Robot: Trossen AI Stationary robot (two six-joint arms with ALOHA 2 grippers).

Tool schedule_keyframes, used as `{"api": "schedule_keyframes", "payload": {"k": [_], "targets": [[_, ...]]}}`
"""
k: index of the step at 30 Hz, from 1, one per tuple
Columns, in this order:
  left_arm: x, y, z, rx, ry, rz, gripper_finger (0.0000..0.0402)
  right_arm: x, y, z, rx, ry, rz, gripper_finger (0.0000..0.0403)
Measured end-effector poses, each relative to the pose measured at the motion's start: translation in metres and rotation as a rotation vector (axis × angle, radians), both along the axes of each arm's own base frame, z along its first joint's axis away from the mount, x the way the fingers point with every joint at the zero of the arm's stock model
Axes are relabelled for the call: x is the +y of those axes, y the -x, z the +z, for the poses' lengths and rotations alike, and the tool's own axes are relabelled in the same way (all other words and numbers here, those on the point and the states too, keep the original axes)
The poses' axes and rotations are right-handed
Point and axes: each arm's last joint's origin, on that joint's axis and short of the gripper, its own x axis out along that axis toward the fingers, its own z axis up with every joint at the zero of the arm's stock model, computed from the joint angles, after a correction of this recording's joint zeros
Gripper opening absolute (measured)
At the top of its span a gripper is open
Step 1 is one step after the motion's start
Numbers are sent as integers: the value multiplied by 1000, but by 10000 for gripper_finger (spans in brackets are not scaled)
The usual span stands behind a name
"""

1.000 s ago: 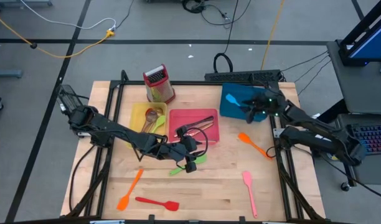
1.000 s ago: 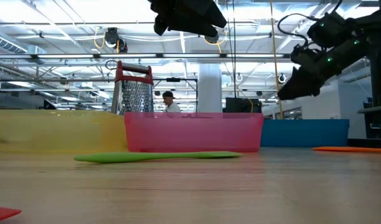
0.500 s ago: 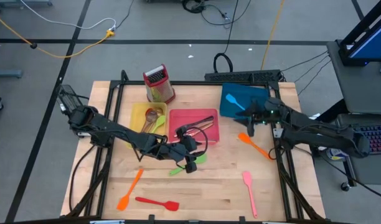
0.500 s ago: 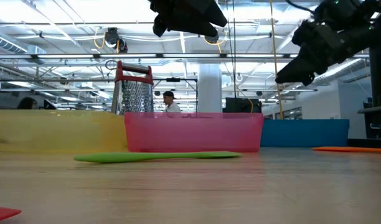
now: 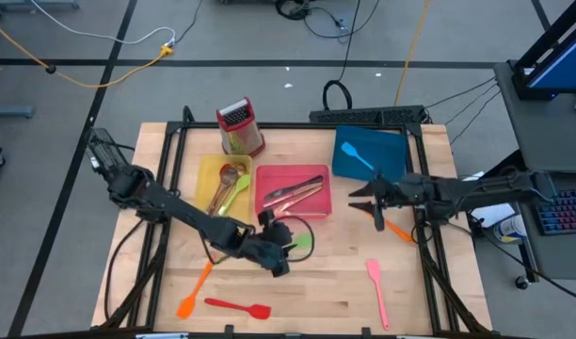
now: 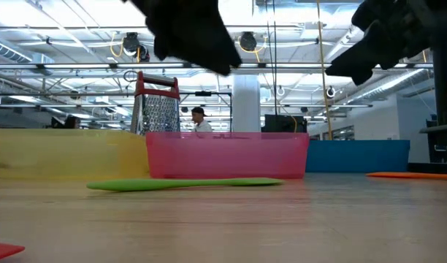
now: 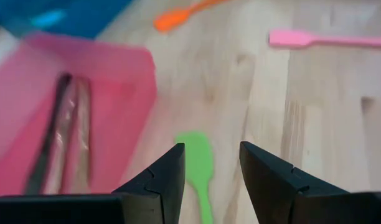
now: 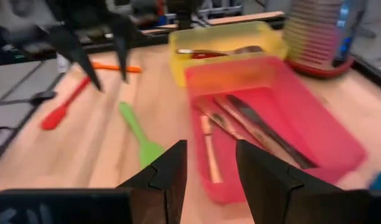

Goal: Pick & Place Kitchen Items
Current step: Put the green spatula into the blue bin

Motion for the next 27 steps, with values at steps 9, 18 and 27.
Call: {"api": "schedule_keyframes", "payload": {"k": [9,18,27], "targets": [[-16,5,-52,210,66,63,159,30,-10,-5,3,-7,167,153],[-50,37,-61,196,34,186,159,47,-24,-14,4,30,154,210],[-60,70,-106,37,95,187,159,52,-33,-11,-73,10,173,217]]}}
